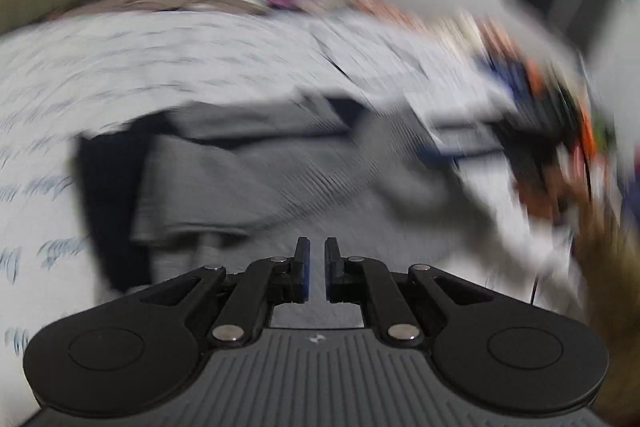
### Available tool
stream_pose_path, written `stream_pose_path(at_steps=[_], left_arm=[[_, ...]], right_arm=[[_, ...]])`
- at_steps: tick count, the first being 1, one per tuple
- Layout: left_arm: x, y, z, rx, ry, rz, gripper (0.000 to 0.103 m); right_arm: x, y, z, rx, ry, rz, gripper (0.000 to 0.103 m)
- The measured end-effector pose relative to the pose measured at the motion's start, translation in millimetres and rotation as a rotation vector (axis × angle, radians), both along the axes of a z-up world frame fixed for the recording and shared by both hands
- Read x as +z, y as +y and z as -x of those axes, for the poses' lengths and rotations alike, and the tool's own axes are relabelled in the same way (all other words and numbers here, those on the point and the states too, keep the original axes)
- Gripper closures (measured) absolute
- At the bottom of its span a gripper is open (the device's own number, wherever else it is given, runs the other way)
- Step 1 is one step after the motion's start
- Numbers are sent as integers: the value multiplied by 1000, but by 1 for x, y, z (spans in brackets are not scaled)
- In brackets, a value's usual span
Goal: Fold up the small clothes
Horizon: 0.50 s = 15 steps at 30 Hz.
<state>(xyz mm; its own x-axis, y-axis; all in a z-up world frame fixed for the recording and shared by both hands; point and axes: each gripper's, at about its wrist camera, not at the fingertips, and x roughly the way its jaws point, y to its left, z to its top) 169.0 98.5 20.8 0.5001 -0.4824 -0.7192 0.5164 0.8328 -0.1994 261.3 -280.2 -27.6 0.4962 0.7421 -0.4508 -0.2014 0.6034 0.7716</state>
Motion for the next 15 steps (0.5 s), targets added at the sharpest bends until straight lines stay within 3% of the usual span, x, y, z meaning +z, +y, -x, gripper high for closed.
stream_pose_path(at_steps=[2,5,9,12,15], left_arm=[[-12,-29,0,-72,-45,-152,96],[-26,-44,-21,-67,-47,-237,96],[-26,-33,-65,107,-135,-285,96],[-17,-20,-98,296,-233,-296,96],[-13,-12,-122,460,-284,-397,96]], right_arm=[[-6,11,-9,19,24,47,27],[-14,19,-32,24,51,41,27],[-5,22,-56,-14,-7,27,27],[8,19,-76,-89,-96,12,24],[13,16,-91,-201,-136,78,24]])
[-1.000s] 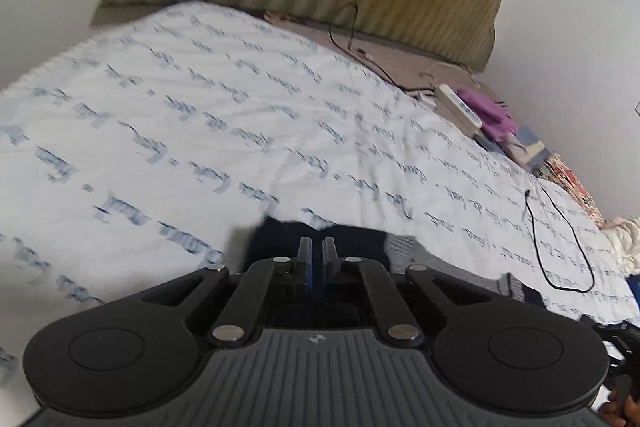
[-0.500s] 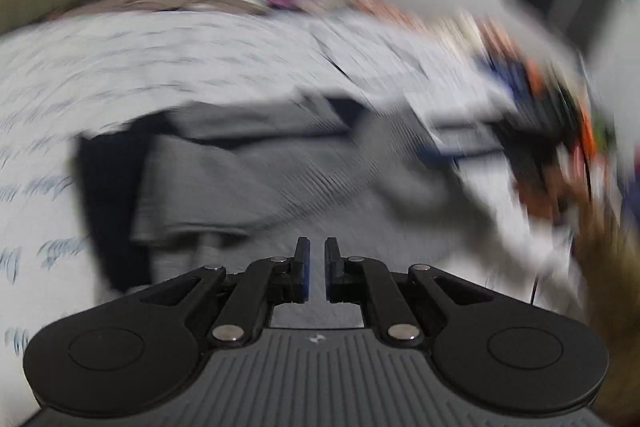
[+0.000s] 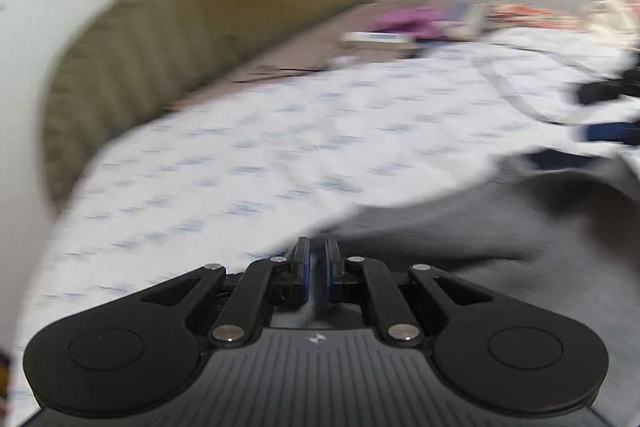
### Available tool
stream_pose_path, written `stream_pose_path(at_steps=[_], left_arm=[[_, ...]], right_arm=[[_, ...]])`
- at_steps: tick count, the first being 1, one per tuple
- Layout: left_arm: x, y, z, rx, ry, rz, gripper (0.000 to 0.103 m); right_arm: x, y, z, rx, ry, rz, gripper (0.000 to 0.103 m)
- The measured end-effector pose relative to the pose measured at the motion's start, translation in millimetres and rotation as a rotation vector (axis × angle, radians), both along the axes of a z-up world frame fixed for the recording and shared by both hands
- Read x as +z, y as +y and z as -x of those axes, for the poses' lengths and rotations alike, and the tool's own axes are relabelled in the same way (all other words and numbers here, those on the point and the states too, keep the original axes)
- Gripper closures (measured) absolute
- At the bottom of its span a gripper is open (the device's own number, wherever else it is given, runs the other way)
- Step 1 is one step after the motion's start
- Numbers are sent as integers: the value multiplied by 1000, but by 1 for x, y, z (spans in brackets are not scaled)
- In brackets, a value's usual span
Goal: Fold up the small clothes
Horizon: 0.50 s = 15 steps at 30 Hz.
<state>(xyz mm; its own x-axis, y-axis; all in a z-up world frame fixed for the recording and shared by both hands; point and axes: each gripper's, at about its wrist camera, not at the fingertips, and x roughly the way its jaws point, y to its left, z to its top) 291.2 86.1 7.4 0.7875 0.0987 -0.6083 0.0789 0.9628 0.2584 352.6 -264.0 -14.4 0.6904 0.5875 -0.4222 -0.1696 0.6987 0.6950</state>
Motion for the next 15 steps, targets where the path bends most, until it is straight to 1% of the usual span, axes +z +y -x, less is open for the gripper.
stream_pose_path(at_steps=[1,2,3,5,6,7,9,11,12,13,14,15], left_arm=[[1,2,-2,50,-25,-41,96],[2,4,-2,74,-43,-65,96],[2,7,0,77,-50,-70,96],[6,16,5,87,-47,-36,96],[8,21,9,95,-42,-12,96],[10,27,14,104,-40,12,96],[15,35,25,128,-50,63,96],[22,47,37,137,-54,131,96],[26,52,42,137,-52,164,96],[27,53,45,137,-55,183,95],[30,55,51,139,-61,192,95],[32,56,56,139,-68,192,95]], right_arm=[[1,-1,1,-31,-8,28,24],[3,-2,5,-44,-22,40,24],[5,-3,11,-25,-46,38,25],[11,-1,27,52,-91,40,24],[15,3,33,109,-103,48,21],[17,8,37,175,-107,56,13],[15,18,40,326,-67,46,5],[5,31,38,500,30,34,4],[-2,39,38,561,74,56,4],[-7,45,38,585,99,97,4],[-12,50,36,583,113,141,4],[-16,52,31,549,122,174,7]])
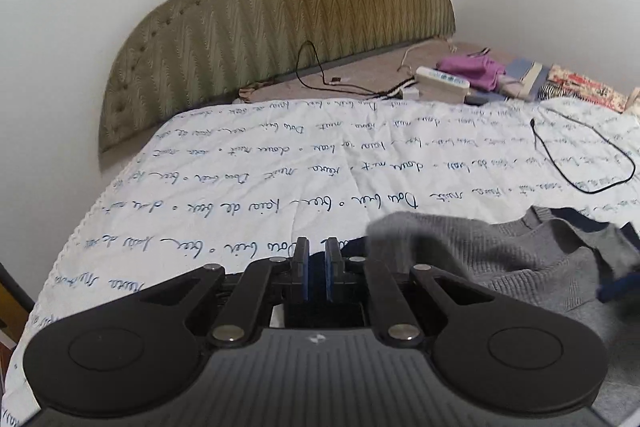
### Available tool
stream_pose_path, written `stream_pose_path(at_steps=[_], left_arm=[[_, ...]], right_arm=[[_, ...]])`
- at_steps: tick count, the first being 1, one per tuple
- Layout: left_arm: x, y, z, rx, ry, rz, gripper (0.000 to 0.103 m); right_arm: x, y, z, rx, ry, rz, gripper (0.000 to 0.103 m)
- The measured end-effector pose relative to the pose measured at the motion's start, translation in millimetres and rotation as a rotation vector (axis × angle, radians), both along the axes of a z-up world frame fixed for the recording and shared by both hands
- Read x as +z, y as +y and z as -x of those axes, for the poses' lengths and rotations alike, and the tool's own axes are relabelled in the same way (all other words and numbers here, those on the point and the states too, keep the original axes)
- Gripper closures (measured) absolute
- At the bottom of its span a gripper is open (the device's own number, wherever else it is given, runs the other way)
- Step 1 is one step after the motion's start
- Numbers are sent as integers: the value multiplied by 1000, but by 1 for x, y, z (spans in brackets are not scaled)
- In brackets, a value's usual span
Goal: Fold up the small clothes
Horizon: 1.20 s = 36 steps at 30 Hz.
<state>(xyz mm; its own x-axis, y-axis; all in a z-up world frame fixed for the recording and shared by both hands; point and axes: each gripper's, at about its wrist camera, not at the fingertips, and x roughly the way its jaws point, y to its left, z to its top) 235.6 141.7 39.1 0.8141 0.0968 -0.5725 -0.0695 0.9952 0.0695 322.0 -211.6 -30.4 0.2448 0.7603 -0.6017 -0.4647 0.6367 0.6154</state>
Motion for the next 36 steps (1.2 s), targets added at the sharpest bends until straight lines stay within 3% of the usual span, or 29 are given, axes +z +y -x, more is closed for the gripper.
stream_pose_path(at_steps=[2,4,6,8,11,14,17,19,21,24,26,28,30,33,36], left_arm=[[2,-3,8,-34,7,-1,95],[0,-10,13,-131,48,5,95],[-4,-24,20,-236,77,-20,95],[-11,-40,29,-359,106,-63,95],[-30,-67,38,-470,125,-173,95],[-54,-83,38,-500,156,-278,95],[-68,-74,34,-429,156,-351,95],[-65,-49,27,-340,153,-282,92],[-62,-21,21,-201,152,-223,91],[-63,17,13,14,177,-242,91],[-62,38,14,108,199,-231,91],[-55,49,22,118,170,-182,91],[-44,46,29,85,122,-146,91],[-34,20,27,-16,94,-114,90],[-34,-8,18,-129,104,-81,85]], right_arm=[[-2,-4,-15,-104,-23,-11,12],[4,-15,-27,-264,-118,-49,9],[12,-23,-33,-449,-234,3,6],[20,-23,-29,-543,-317,89,6],[32,-20,-5,-476,-403,70,4],[40,-8,12,-269,-367,14,1],[29,12,15,47,-153,-47,1],[20,23,16,80,-151,67,1],[11,27,3,0,-183,198,3],[7,10,-25,-217,-199,129,2],[11,-5,-37,-435,-236,145,0],[19,-11,-38,-577,-301,229,0],[23,-16,-31,-598,-345,229,0],[28,-6,-15,-491,-364,172,0],[24,-3,0,-299,-272,76,0]])
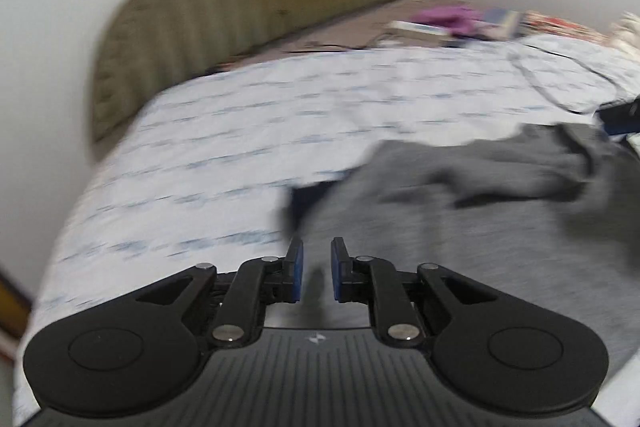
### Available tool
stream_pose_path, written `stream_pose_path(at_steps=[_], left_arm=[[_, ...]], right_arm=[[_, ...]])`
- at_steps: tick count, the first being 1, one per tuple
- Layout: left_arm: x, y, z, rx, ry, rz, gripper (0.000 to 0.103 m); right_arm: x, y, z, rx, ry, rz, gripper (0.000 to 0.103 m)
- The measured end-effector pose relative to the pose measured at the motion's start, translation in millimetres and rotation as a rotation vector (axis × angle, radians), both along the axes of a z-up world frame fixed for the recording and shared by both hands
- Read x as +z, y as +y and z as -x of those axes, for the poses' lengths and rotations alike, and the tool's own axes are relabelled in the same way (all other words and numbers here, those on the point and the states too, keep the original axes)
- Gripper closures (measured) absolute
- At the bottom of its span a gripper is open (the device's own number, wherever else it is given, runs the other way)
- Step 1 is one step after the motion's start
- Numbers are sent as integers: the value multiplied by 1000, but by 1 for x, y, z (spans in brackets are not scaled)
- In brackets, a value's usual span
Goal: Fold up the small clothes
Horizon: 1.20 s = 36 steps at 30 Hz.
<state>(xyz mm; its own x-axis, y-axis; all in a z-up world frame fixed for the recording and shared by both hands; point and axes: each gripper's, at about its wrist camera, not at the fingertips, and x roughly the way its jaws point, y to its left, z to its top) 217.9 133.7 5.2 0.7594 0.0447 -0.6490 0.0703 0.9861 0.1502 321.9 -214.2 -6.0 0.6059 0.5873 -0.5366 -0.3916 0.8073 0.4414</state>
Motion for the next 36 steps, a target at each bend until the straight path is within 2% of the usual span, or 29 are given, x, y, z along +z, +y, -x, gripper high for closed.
stream_pose_path(at_steps=[2,4,6,9,11,13,15,17,19,20,21,22,24,25,27,29,30,32,33,34,36], left_arm=[[-5,-15,-14,-24,13,0,76],[-11,-23,-26,-38,15,-5,63],[-19,-32,-42,-68,39,-23,50],[-33,-46,-69,-3,27,-166,50],[-37,-43,-83,103,-4,-238,50],[-34,-31,-91,194,-24,-235,50],[-28,-21,-84,236,-38,-209,50],[-22,-22,-68,197,-94,-201,51],[-17,-33,-51,106,-130,-193,49],[-15,-39,-42,67,-148,-182,48],[-13,-46,-35,12,-158,-166,45],[-12,-53,-31,-51,-150,-150,38],[-15,-70,-35,-187,-90,-125,33],[-19,-79,-38,-233,-64,-137,33],[-30,-97,-45,-233,-77,-241,33],[-39,-106,-65,-122,-93,-341,33],[-39,-101,-76,-54,-81,-335,33],[-32,-76,-91,93,-55,-236,33],[-27,-63,-91,133,-55,-170,35],[-22,-52,-88,151,-60,-107,35],[-19,-43,-79,130,-53,-61,35]], right_arm=[[-9,9,-1,158,133,-55,0],[-16,19,0,247,213,-60,0],[-19,29,-1,257,186,-2,1],[-19,27,-20,144,134,-21,1],[-16,19,-37,-46,78,-1,1],[-13,10,-43,-234,18,55,0],[-6,0,-37,-301,-22,63,0],[2,-6,-19,-223,-60,14,0],[8,-4,-1,-62,-71,-24,0],[8,0,4,49,-43,-51,0],[5,6,6,180,25,-76,0],[0,14,8,299,106,-96,0],[-12,29,11,438,192,-70,0],[-16,38,11,454,194,-11,0],[-24,48,-2,367,176,102,2],[-25,45,-26,206,127,94,2],[-21,40,-37,80,86,98,2],[-8,32,-42,-184,-29,181,0],[-1,29,-39,-248,-85,223,0],[5,27,-33,-270,-121,252,0],[13,25,-17,-212,-153,280,0]])
